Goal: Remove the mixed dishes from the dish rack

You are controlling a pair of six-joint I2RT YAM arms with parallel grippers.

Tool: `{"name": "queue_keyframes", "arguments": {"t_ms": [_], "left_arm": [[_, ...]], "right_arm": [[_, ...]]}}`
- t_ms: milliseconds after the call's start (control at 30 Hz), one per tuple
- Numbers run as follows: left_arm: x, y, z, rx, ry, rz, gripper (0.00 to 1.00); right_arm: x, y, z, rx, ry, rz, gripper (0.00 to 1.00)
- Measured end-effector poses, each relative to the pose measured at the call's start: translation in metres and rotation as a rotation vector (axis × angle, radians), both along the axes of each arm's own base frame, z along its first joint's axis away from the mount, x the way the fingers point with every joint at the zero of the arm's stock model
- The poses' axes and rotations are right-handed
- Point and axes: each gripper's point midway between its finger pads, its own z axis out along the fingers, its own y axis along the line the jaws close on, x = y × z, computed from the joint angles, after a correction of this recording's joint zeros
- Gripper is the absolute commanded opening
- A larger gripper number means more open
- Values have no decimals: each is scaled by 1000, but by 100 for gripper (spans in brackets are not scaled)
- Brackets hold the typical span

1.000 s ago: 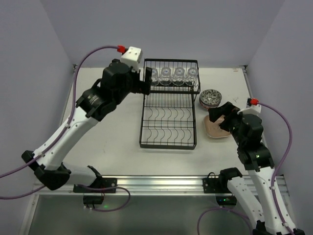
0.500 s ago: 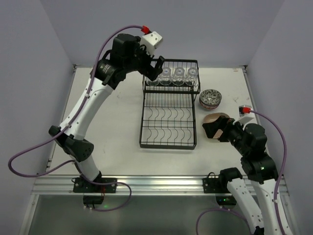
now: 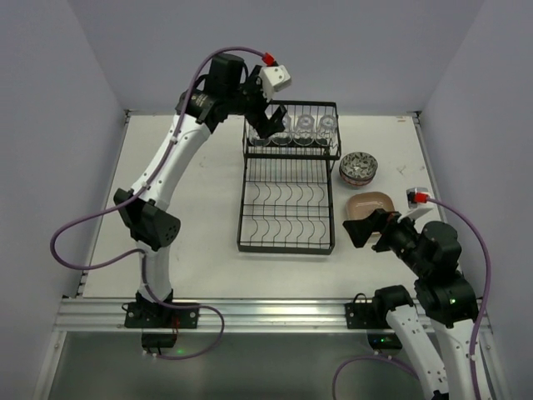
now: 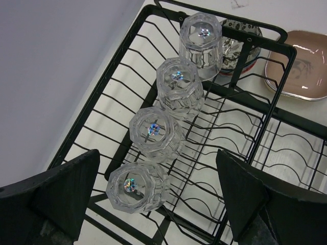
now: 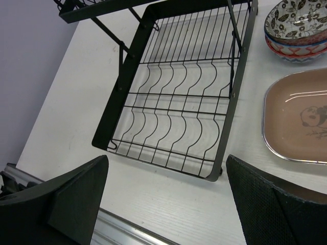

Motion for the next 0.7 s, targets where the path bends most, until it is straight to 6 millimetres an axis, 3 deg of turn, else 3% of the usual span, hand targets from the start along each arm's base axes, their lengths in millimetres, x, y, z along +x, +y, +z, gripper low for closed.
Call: {"name": "queue_keyframes", "arguments": {"t_ms": [233, 500, 700], "left_arm": [[1, -9, -9, -3, -3, -60, 100], [17, -19, -58, 35, 69, -77, 100], [23, -22, -66, 37, 69, -74, 99]], "right_arm": [[-2, 4, 0, 6, 1, 24, 98], [-6, 7, 0, 11, 3, 48, 98], [-9, 9, 1, 13, -8, 70, 98]]}}
